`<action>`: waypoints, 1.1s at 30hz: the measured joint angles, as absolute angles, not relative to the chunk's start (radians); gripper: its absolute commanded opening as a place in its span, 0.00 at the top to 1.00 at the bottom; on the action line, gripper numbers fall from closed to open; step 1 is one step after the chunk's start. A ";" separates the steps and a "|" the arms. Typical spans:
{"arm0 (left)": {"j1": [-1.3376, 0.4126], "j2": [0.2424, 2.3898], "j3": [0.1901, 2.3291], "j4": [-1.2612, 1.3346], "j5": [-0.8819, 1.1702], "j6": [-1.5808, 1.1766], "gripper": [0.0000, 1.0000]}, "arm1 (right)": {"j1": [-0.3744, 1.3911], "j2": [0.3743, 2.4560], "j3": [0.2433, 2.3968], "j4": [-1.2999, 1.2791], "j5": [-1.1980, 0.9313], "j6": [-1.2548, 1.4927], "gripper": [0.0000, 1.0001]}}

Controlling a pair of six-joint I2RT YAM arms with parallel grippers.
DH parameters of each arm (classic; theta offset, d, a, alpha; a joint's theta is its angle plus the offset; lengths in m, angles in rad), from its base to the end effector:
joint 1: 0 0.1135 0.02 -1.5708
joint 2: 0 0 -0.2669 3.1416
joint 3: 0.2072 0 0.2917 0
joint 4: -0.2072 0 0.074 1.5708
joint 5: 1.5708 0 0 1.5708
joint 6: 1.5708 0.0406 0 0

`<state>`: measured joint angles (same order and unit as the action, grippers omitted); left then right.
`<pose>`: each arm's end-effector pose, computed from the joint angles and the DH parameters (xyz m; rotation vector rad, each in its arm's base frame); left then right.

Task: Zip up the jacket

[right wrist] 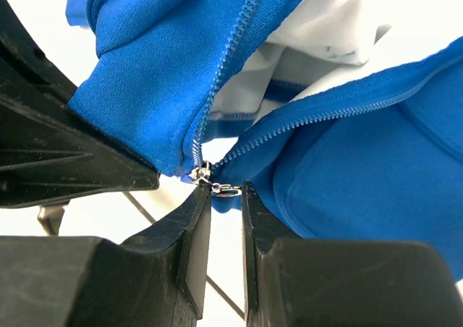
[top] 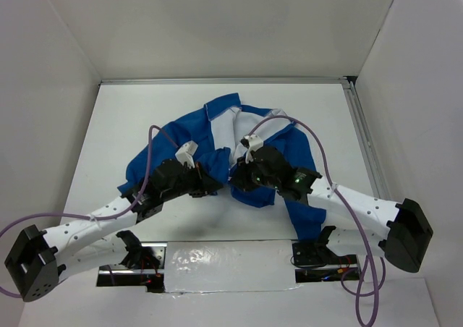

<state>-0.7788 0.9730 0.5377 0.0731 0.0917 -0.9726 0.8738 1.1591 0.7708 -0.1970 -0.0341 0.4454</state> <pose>0.1831 -0.1859 0.2276 -0.1399 2.1418 -1.2006 0.1887 0.2276 0.2423 -0.5019 2.2098 0.7761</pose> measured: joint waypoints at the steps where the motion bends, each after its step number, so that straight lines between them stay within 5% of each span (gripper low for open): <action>1: -0.779 0.968 0.544 0.065 0.089 -0.972 1.00 | 0.878 1.156 0.780 -0.204 -0.022 0.443 1.00; 13: -0.781 0.907 0.548 0.000 0.089 -0.968 1.00 | 0.881 1.141 0.805 -0.218 -0.115 0.384 1.00; 14: -0.782 0.907 0.548 -0.007 0.090 -0.967 0.92 | 0.881 1.135 0.805 -0.221 -0.131 0.379 1.00; 15: -0.783 0.907 0.551 -0.014 0.091 -0.967 0.63 | 0.881 1.130 0.805 -0.224 -0.144 0.376 1.00; 16: -0.783 0.907 0.558 -0.022 0.096 -0.957 0.46 | 0.881 1.127 0.805 -0.226 -0.153 0.376 1.00; 19: -0.782 0.897 0.560 -0.030 0.120 -0.930 0.18 | 0.872 1.121 0.805 -0.225 -0.158 0.379 1.00; 25: -0.782 0.818 0.490 0.087 0.190 -0.908 0.07 | 0.866 1.121 0.804 -0.218 -0.190 0.424 1.00; 33: -0.783 0.857 0.475 0.224 0.209 -0.910 0.25 | 0.864 1.121 0.797 -0.183 -0.250 0.484 1.00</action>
<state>-0.7826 0.8574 0.4751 0.2241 0.2092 -0.9096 0.8642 1.1206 0.7975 -0.1825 -0.2504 0.4839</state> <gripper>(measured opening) 0.828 0.246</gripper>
